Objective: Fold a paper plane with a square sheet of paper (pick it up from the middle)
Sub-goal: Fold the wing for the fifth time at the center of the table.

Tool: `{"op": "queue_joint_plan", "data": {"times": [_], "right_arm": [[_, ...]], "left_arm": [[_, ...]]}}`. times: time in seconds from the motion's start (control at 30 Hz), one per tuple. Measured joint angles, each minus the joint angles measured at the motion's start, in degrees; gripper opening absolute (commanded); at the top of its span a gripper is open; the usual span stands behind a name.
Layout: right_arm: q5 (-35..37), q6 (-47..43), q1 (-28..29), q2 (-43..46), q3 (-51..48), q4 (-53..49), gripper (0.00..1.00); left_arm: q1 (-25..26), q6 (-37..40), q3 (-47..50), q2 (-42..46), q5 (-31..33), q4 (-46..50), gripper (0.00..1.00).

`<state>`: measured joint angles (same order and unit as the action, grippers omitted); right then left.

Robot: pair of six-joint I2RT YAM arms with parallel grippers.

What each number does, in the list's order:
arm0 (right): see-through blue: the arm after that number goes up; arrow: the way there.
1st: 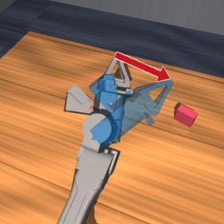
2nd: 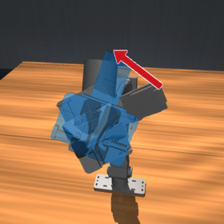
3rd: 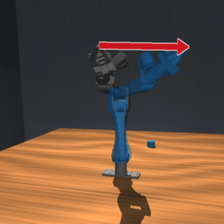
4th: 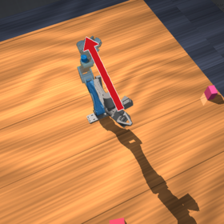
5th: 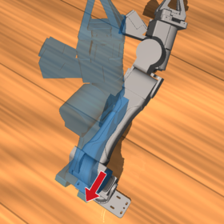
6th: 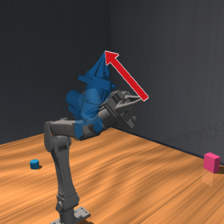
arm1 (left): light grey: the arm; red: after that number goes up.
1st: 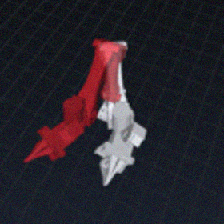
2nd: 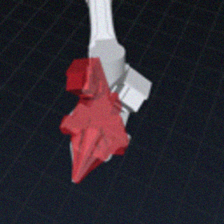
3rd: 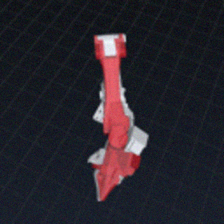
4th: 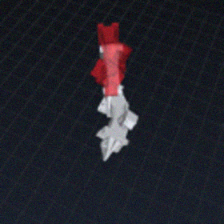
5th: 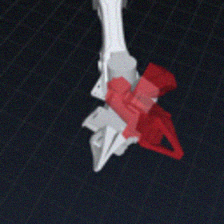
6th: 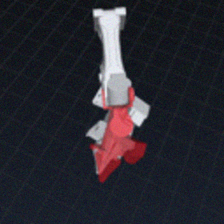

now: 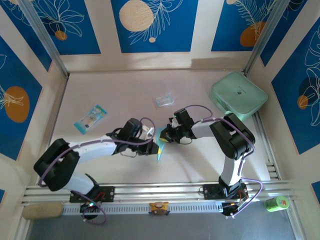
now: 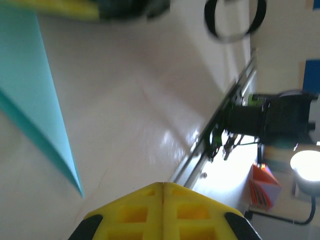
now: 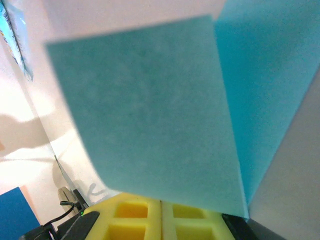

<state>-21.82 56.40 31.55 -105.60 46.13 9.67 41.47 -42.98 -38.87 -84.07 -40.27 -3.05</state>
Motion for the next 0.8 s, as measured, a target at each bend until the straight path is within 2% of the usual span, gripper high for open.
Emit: {"op": "queue_joint_plan", "data": {"times": [0.13,0.3,0.8], "right_arm": [[-0.02,0.15,0.00,-0.02,0.04,0.00,0.06],[-0.02,0.17,0.00,-0.04,0.15,-0.11,0.06],[-0.02,0.20,0.11,-0.07,0.17,-0.13,0.06]], "left_arm": [[-0.76,-0.28,-4.66,-7.72,-0.09,-3.19,0.00],[-0.76,-1.11,-5.84,-13.79,-0.15,-5.14,0.00],[-0.76,-0.83,-6.19,-19.21,-0.04,-7.54,0.00]]}}
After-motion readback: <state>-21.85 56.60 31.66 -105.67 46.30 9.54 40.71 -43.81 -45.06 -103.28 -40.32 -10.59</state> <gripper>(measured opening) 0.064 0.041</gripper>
